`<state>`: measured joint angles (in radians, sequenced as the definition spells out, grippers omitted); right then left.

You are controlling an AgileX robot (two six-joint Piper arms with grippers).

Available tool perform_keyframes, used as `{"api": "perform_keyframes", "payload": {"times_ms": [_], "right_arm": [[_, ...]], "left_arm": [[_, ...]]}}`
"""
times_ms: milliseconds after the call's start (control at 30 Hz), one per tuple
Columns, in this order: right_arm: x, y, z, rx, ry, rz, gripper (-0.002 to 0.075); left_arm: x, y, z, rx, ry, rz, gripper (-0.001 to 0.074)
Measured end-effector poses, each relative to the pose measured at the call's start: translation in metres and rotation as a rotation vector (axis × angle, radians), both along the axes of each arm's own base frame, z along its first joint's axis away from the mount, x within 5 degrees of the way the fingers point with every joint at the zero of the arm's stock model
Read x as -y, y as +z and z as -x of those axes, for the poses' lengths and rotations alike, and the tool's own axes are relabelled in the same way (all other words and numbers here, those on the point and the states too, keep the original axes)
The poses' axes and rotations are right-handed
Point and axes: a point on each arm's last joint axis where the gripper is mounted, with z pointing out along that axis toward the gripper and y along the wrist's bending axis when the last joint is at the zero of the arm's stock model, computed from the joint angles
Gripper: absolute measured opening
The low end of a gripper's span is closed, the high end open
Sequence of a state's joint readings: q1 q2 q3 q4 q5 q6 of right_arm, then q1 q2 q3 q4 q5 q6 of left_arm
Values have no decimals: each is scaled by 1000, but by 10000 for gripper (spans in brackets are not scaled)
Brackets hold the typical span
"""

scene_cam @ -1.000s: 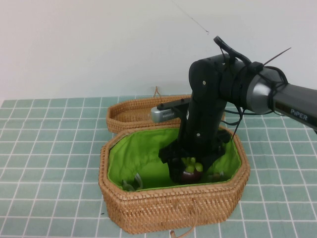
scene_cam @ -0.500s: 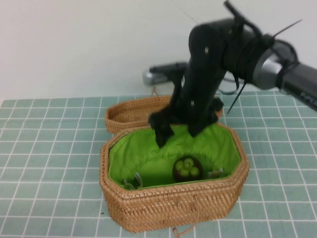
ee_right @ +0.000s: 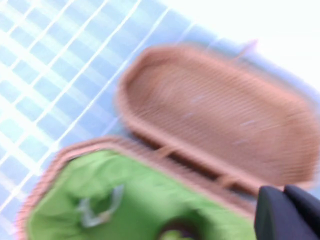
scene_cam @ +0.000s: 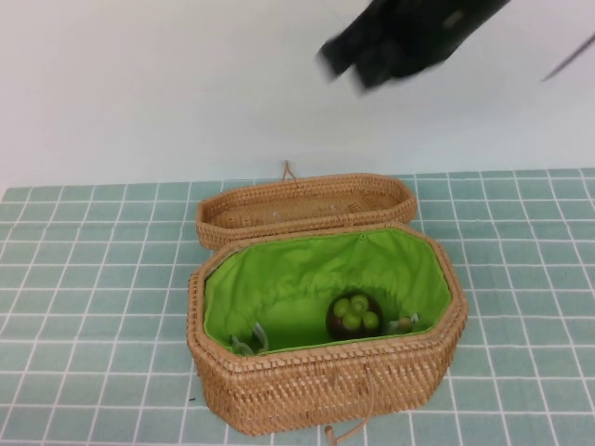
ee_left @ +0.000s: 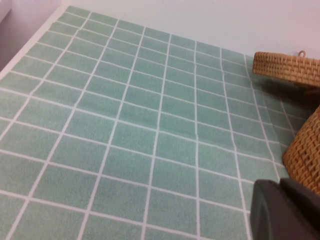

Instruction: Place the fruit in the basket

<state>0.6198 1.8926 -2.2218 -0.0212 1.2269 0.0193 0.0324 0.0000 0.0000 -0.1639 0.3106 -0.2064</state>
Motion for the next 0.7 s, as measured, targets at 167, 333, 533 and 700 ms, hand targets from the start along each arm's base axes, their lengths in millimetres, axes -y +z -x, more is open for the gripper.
{"api": "perform_keyframes", "payload": {"times_ms": [167, 333, 533, 700], "right_arm": [[40, 62, 40, 207, -10, 24, 0], [75, 106, 83, 337, -35, -14, -1], [113, 109, 134, 347, -48, 4, -1], [145, 92, 172, 331, -63, 52, -1]], "left_arm": [[0, 0, 0, 0, 0, 0, -3], [0, 0, 0, 0, 0, 0, -3], [0, 0, 0, 0, 0, 0, -3], [0, 0, 0, 0, 0, 0, -3]]}}
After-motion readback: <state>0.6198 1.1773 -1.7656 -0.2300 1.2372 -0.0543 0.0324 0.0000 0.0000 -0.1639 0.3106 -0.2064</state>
